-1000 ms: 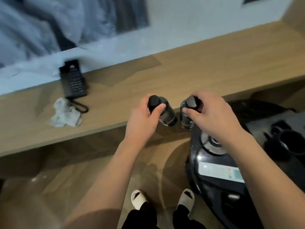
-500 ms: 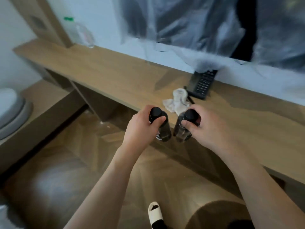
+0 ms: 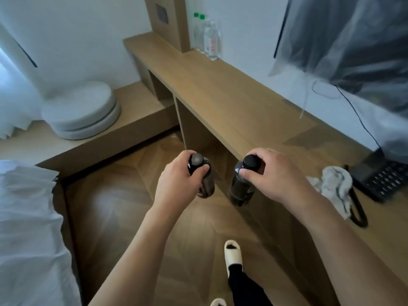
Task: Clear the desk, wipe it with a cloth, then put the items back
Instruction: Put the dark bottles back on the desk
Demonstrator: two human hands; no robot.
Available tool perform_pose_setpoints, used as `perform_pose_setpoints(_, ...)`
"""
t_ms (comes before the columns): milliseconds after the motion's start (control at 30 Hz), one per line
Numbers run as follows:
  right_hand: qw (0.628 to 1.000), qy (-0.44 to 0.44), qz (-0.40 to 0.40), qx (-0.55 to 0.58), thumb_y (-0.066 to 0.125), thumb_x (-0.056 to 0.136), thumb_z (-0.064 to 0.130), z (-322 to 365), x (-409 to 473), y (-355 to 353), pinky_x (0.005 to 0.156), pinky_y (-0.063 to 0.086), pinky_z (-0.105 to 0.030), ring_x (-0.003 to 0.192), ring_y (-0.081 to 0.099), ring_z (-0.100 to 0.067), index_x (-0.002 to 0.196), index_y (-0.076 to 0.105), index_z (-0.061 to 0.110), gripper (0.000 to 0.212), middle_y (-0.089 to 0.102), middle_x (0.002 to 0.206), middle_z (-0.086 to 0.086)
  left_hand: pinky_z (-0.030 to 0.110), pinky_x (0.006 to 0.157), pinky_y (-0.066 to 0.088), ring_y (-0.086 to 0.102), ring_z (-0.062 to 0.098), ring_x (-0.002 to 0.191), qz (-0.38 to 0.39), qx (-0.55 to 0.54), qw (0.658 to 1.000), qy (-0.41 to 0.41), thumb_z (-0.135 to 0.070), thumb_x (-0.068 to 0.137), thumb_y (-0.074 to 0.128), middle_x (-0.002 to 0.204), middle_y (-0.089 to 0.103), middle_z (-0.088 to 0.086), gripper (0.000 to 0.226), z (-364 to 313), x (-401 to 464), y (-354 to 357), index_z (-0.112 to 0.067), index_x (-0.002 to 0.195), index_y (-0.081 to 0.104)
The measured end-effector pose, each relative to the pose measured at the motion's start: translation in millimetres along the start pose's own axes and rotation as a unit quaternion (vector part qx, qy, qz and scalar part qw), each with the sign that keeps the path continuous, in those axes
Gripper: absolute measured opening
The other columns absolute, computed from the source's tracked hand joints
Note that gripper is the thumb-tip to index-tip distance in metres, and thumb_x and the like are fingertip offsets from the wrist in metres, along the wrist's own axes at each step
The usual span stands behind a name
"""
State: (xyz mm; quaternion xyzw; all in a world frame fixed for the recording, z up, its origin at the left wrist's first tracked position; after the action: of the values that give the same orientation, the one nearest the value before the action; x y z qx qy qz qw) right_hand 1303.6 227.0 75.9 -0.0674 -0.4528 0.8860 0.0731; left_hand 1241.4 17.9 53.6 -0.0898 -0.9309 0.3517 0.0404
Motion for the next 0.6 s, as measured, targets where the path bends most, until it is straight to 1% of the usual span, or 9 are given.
perform_pose_setpoints(67,1.0,-0.008,0.003,0.01,0.071,0.086,0.042,-1.3,32.7,-2.2,0.065,0.039,-0.019,0.087,0.055,-0.007,0.101,0.058,0.034,0.021,0.057,0.095,0.019,0.031,0.076,0.052,0.063,0.007,0.092,-0.018,0.006,1.0,-0.011,-0.037,0.092,0.069,0.096,0.067,-0.015,0.02,1.8,24.3,-8.5,-0.031,0.11,0.062)
perform_pose_setpoints(133,0.999,-0.024,0.01,0.018,0.071,0.085,0.043,1.1,66.4,-8.8,0.064,0.041,-0.019,0.084,0.054,-0.004,0.097,0.059,0.033,0.02,0.058,0.093,0.019,0.035,0.077,0.053,0.063,0.009,0.09,-0.046,0.008,0.999,-0.02,-0.039,0.091,0.069,0.094,0.067,-0.015,0.02,-3.0,51.2,-17.7,-0.032,0.108,0.062)
perform_pose_setpoints(233,0.999,-0.044,-0.003,0.032,0.071,0.083,0.044,5.3,116.3,-25.0,0.069,0.049,-0.03,0.083,0.056,-0.006,0.093,0.06,0.033,0.019,0.06,0.09,0.018,0.04,0.078,0.055,0.063,0.013,0.085,-0.077,0.006,0.997,-0.016,-0.037,0.091,0.07,0.093,0.067,-0.013,0.022,-19.8,93.7,-29.3,-0.03,0.11,0.062)
perform_pose_setpoints(267,0.998,-0.047,-0.011,0.037,0.071,0.083,0.044,6.6,132.0,-29.9,0.071,0.051,-0.033,0.083,0.057,-0.007,0.093,0.06,0.033,0.019,0.061,0.089,0.018,0.039,0.078,0.055,0.063,0.01,0.084,-0.086,0.003,0.996,-0.01,-0.035,0.091,0.07,0.093,0.067,-0.013,0.023,-25.3,107.9,-32.1,-0.028,0.112,0.062)
perform_pose_setpoints(300,0.998,-0.054,-0.019,0.041,0.071,0.083,0.044,8.1,147.1,-34.0,0.072,0.053,-0.035,0.082,0.057,-0.006,0.094,0.06,0.033,0.02,0.061,0.088,0.018,0.033,0.075,0.055,0.063,0.006,0.083,-0.094,-0.002,0.996,-0.003,-0.034,0.092,0.07,0.094,0.066,-0.014,0.024,-29.8,121.4,-34.2,-0.027,0.114,0.062)
perform_pose_setpoints(367,0.997,-0.063,-0.026,0.046,0.072,0.083,0.042,11.5,174.7,-39.5,0.073,0.053,-0.035,0.082,0.056,-0.006,0.095,0.06,0.033,0.019,0.06,0.089,0.019,0.018,0.066,0.05,0.062,-0.002,0.084,-0.104,-0.018,0.994,0.003,-0.033,0.093,0.07,0.095,0.065,-0.016,0.024,-33.7,145.9,-36.2,-0.028,0.115,0.061)
perform_pose_setpoints(400,0.996,-0.065,-0.028,0.049,0.072,0.084,0.041,13.3,187.2,-40.4,0.073,0.053,-0.034,0.082,0.056,-0.006,0.095,0.059,0.033,0.019,0.059,0.089,0.019,0.013,0.064,0.046,0.061,-0.006,0.085,-0.104,-0.023,0.994,0.002,-0.033,0.093,0.07,0.095,0.065,-0.017,0.025,-33.6,157.0,-36.7,-0.029,0.116,0.061)
perform_pose_setpoints(467,0.996,-0.064,-0.034,0.056,0.071,0.084,0.04,14.8,212.1,-40.0,0.071,0.052,-0.033,0.083,0.055,-0.006,0.094,0.059,0.033,0.018,0.059,0.089,0.019,0.012,0.064,0.044,0.06,-0.005,0.084,-0.091,-0.022,0.996,0.0,-0.034,0.093,0.069,0.095,0.064,-0.018,0.025,-31.2,180.0,-37.8,-0.029,0.117,0.061)
perform_pose_setpoints(600,0.996,-0.056,-0.033,0.053,0.07,0.085,0.044,20.5,269.4,-30.7,0.07,0.052,-0.03,0.083,0.056,-0.005,0.095,0.058,0.034,0.018,0.059,0.089,0.018,0.014,0.066,0.044,0.061,0.0,0.086,-0.05,-0.009,0.999,-0.009,-0.036,0.094,0.068,0.094,0.065,-0.018,0.025,-19.2,237.1,-41.4,-0.028,0.116,0.062)
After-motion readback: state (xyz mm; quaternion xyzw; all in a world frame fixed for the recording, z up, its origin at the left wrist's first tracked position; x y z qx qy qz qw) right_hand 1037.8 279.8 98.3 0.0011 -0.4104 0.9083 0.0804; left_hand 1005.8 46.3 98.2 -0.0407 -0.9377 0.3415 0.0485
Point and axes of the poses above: each hand's wrist, its own x-axis towards the middle knuckle, its own y-axis out of the palm, z = x × y, the point moved 3 cm from there along x, towards the middle knuckle
